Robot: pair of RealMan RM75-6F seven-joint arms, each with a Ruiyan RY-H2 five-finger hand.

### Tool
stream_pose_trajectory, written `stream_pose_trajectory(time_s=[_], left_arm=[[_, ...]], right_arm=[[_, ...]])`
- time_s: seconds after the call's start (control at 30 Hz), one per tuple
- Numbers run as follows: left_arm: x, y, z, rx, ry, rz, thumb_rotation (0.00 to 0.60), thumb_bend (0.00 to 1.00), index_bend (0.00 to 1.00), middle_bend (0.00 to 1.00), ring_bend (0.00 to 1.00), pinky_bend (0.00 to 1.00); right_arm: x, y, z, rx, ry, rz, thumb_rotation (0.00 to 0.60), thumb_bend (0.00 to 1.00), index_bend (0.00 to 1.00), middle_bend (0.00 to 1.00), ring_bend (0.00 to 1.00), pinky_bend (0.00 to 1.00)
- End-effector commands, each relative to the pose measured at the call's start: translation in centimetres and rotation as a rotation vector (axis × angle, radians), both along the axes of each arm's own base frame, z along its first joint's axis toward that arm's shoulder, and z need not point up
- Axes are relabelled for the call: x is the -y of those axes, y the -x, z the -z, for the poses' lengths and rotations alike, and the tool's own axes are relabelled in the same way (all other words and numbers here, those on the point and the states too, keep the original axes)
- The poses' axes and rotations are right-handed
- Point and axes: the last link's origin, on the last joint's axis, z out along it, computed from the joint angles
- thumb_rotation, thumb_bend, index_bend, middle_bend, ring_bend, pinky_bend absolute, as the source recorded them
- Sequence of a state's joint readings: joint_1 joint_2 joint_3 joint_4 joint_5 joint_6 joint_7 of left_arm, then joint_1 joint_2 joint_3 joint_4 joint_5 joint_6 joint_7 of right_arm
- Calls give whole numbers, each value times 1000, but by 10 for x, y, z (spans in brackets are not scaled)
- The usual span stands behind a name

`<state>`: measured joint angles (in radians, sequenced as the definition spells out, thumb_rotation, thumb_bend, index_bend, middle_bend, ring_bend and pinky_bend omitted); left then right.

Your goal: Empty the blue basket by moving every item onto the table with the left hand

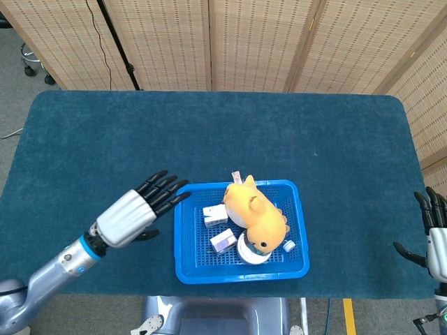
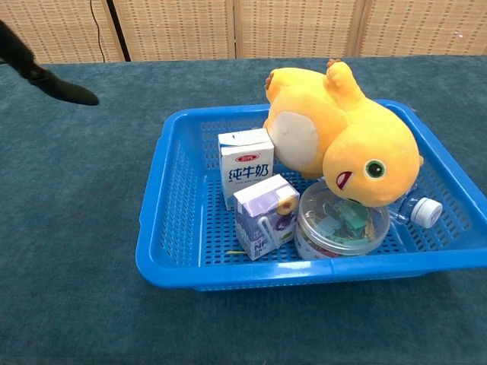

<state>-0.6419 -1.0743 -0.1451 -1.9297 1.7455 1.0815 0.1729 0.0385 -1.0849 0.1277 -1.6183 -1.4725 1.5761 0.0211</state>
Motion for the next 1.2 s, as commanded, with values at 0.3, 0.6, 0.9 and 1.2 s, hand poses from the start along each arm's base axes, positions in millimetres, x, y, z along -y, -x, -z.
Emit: stream_pose_trajectory(time_s=[0.3, 0.6, 0.9, 1.2], left_arm=[[-33, -112, 107, -208, 49, 108, 600, 0, 0, 0, 0, 0], [-43, -137, 151, -219, 40, 62, 600, 0, 0, 0, 0, 0], [-45, -144, 172, -222, 46, 21, 600, 176, 373, 279, 398, 562], [-45, -159, 126, -26, -36, 42, 600, 316, 624, 520, 584, 651]], right_arm=[[5, 7, -5, 13, 6, 26, 600, 0, 0, 0, 0, 0], [5, 10, -11, 29, 21, 34, 600, 0, 0, 0, 0, 0], [8, 13, -14, 40, 25, 41, 600, 0, 0, 0, 0, 0], [7, 12, -13, 41, 16, 32, 600, 0, 0, 0, 0, 0]])
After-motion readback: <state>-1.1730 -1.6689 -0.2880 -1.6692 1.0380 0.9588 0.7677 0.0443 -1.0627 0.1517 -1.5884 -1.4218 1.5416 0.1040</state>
